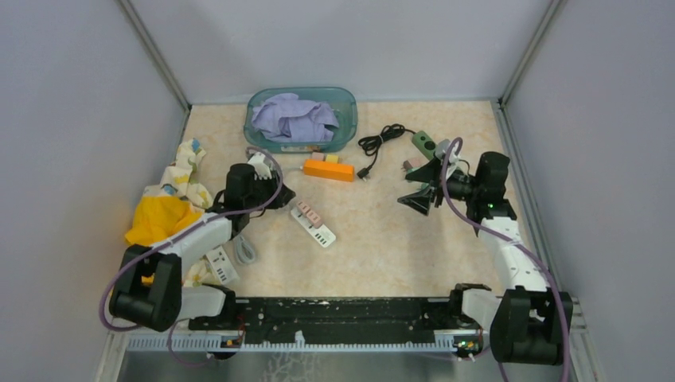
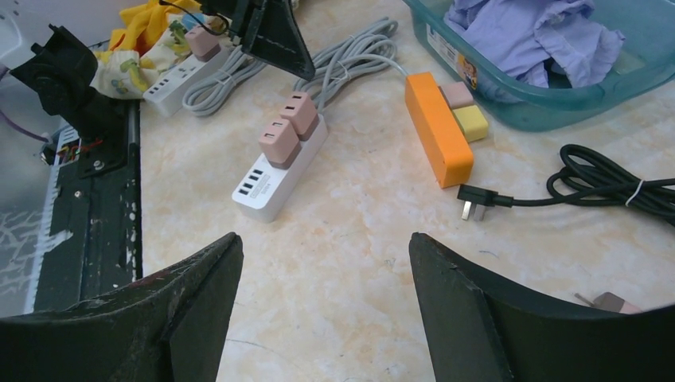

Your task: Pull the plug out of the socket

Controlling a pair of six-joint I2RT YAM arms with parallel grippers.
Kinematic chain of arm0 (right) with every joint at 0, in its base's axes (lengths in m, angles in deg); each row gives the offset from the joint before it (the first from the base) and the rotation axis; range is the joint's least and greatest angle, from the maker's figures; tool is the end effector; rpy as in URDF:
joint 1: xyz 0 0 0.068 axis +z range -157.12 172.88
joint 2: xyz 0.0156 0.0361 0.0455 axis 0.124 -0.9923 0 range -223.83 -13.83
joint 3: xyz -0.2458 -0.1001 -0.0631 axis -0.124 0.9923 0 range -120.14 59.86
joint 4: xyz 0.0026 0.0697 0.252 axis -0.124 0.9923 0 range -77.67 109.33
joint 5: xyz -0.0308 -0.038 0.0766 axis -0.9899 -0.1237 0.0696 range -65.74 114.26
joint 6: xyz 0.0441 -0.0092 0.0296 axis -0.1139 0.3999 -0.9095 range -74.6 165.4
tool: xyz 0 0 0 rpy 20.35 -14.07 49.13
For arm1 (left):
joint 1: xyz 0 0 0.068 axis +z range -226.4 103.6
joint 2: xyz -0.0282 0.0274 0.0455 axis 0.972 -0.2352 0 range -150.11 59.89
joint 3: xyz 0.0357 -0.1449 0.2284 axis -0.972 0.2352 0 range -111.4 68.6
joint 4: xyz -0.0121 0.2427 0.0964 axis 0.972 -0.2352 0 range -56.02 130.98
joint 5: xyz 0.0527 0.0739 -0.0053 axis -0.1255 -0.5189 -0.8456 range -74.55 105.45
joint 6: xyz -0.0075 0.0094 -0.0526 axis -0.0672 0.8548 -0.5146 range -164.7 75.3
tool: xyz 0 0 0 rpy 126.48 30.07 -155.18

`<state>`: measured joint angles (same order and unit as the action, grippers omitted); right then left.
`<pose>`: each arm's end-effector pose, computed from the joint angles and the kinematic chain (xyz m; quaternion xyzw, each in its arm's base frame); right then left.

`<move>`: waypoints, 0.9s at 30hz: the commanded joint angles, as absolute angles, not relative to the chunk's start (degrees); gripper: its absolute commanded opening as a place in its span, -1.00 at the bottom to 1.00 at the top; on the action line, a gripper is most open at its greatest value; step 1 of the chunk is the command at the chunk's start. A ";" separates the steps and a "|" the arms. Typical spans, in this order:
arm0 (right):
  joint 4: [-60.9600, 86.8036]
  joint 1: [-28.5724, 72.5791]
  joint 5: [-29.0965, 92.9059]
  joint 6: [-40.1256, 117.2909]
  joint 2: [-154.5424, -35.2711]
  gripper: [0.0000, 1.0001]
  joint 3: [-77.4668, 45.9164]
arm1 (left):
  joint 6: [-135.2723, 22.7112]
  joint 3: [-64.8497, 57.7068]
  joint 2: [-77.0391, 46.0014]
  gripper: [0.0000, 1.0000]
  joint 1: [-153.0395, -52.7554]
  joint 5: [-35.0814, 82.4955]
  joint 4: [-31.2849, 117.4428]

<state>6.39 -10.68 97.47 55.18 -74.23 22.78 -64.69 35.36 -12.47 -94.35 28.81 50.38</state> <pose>0.2204 0.0205 0.2760 -0.3876 0.6268 0.4221 0.5279 0.2470 -0.0886 0.2032 0.0431 0.8598 -0.2573 0.4390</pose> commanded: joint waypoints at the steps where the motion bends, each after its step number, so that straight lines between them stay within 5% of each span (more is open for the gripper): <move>1: 8.82 -9.11 97.84 60.07 -74.09 0.52 18.53 | -69.89 33.09 -16.75 -0.44 -93.66 32.03 54.87; 18: 10.94 -7.02 97.67 62.58 -74.83 0.52 18.63 | -76.31 40.08 -15.37 -0.59 -98.01 40.40 57.96; 27: 14.84 9.11 82.88 68.83 -79.56 0.80 18.89 | -84.04 44.86 -9.09 -0.58 -109.66 30.95 60.36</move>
<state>14.15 1.65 91.38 64.38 -77.51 21.12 -79.03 42.66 -11.18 -105.54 34.19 57.75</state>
